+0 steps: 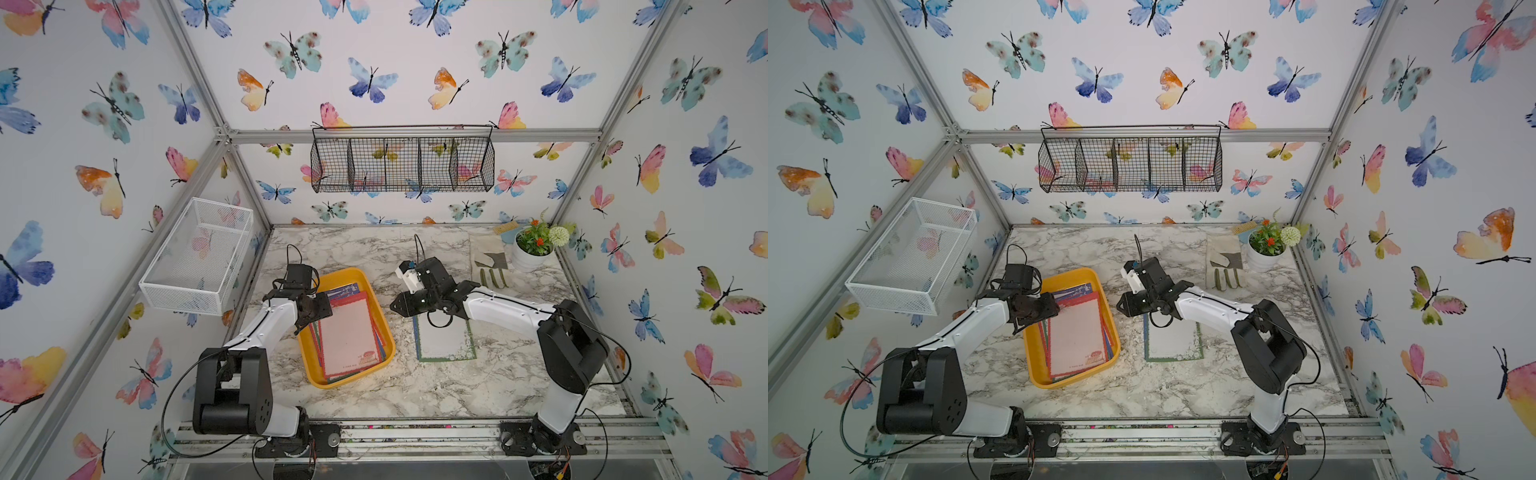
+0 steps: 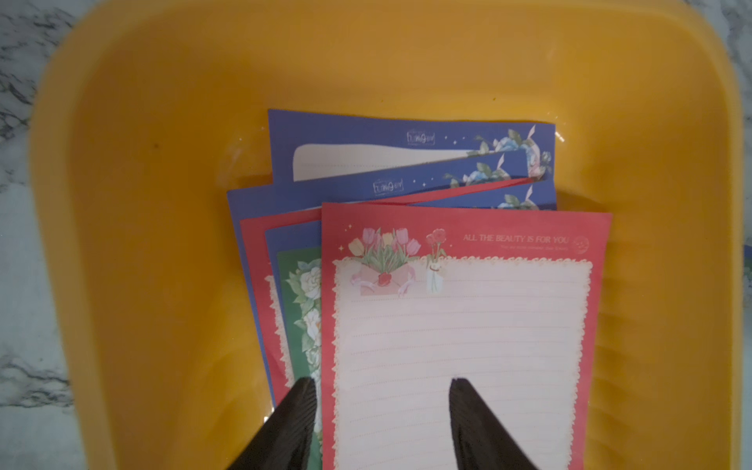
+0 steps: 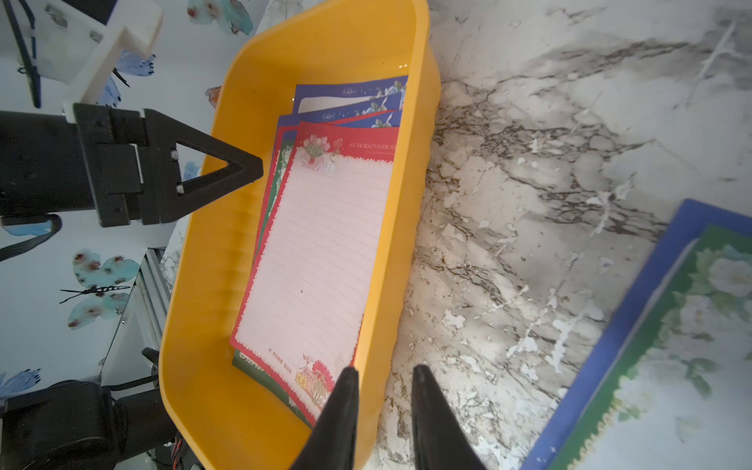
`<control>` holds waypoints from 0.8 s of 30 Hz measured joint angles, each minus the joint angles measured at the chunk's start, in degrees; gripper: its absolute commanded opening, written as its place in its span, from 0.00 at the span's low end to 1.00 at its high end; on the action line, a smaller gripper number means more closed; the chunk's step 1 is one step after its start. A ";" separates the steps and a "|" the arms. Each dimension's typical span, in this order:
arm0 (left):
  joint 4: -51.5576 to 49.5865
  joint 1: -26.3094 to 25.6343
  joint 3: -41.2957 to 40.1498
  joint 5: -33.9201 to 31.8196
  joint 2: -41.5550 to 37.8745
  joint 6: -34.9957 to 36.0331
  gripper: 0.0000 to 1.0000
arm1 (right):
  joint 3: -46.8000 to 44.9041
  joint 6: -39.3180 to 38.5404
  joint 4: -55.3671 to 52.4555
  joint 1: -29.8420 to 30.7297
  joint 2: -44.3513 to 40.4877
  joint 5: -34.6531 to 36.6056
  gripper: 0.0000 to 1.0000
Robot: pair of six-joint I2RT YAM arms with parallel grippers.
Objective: Take out the stationery paper from the storage box
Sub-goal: Pick up the stationery paper from the storage box.
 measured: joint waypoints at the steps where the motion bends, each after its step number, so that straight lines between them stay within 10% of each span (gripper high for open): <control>1: -0.11 0.00 -0.09 0.02 0.50 -0.02 0.53 | 0.48 0.11 -0.02 0.31 0.61 -0.22 0.27; 24: -1.92 0.00 -0.13 0.04 5.11 2.16 0.49 | 4.20 2.43 0.61 1.84 6.01 -1.88 0.28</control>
